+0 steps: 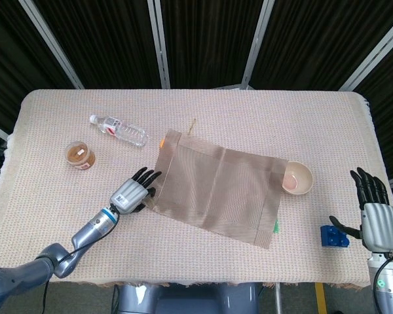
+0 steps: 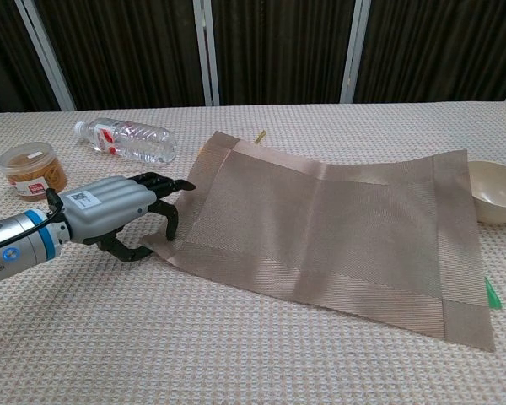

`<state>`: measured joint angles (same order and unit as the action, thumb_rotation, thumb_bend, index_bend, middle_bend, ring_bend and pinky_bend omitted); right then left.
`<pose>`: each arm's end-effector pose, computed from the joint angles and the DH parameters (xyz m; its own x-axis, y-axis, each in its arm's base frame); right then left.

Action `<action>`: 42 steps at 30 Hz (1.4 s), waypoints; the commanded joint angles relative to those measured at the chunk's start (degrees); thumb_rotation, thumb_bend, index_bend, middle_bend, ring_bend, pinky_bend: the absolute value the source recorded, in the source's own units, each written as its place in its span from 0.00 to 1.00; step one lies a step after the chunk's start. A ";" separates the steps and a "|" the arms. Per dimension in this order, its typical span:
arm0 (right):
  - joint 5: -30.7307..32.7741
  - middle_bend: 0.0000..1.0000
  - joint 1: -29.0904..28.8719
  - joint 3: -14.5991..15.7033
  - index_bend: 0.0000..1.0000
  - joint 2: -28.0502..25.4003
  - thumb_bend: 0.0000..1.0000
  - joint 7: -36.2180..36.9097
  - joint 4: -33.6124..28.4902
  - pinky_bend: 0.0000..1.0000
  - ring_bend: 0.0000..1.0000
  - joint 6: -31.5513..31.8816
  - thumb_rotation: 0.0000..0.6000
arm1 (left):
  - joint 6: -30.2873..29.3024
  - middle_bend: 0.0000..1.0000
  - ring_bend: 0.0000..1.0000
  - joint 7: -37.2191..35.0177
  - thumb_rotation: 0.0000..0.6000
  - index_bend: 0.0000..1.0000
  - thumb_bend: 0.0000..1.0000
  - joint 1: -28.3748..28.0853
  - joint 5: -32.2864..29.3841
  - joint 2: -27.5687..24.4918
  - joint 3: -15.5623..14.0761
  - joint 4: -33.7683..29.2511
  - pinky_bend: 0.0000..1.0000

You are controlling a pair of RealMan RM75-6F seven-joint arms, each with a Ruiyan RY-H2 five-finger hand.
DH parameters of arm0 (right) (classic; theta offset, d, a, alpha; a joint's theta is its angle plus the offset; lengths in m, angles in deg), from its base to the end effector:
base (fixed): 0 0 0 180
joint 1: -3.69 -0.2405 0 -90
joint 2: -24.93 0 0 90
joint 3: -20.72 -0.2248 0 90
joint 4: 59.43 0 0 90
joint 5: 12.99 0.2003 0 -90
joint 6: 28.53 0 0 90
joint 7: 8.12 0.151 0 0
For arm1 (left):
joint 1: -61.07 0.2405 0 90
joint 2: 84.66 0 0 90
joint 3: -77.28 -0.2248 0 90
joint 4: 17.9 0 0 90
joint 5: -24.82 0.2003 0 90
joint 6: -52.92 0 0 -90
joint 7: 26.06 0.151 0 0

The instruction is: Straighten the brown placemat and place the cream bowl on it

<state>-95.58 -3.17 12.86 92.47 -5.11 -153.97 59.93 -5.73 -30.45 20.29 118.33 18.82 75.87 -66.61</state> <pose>-0.2575 -0.2086 0.1586 0.2362 0.1451 0.9608 -0.9709 -0.0049 0.2394 -0.1776 0.3162 -0.0653 0.6251 0.1723 0.7613 0.6675 -0.6236 -0.4069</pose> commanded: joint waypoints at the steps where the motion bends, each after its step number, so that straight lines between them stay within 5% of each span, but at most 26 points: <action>1: -0.09 0.00 0.10 -0.10 0.00 -0.11 0.05 0.21 -0.15 0.00 0.00 0.11 1.00 | -0.02 0.00 0.00 0.03 1.00 0.48 0.50 -0.05 -0.07 0.19 -0.05 0.18 0.00; 20: -1.20 0.00 0.49 -0.22 0.00 -0.43 0.05 0.57 -0.83 0.00 0.00 0.61 1.00 | -2.71 0.00 0.00 1.49 1.00 0.60 0.53 1.52 -0.16 -1.60 -0.93 -3.58 0.00; 35: -3.02 0.00 1.30 0.07 0.00 -0.91 0.05 0.50 -2.37 0.00 0.00 2.16 1.00 | -4.43 0.00 0.00 18.36 1.00 0.59 0.58 9.63 -5.52 -15.28 -5.05 -31.09 0.00; 42: -3.96 0.00 1.66 0.38 0.00 -1.06 0.05 0.17 -3.03 0.00 0.00 2.72 1.00 | -4.15 0.00 0.00 22.44 1.00 0.59 0.58 11.52 -6.18 -19.32 -7.21 -38.19 0.00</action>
<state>-99.51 -1.52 13.23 91.43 -4.92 -156.97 62.63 -9.92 -8.92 31.01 112.60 0.47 69.43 -103.64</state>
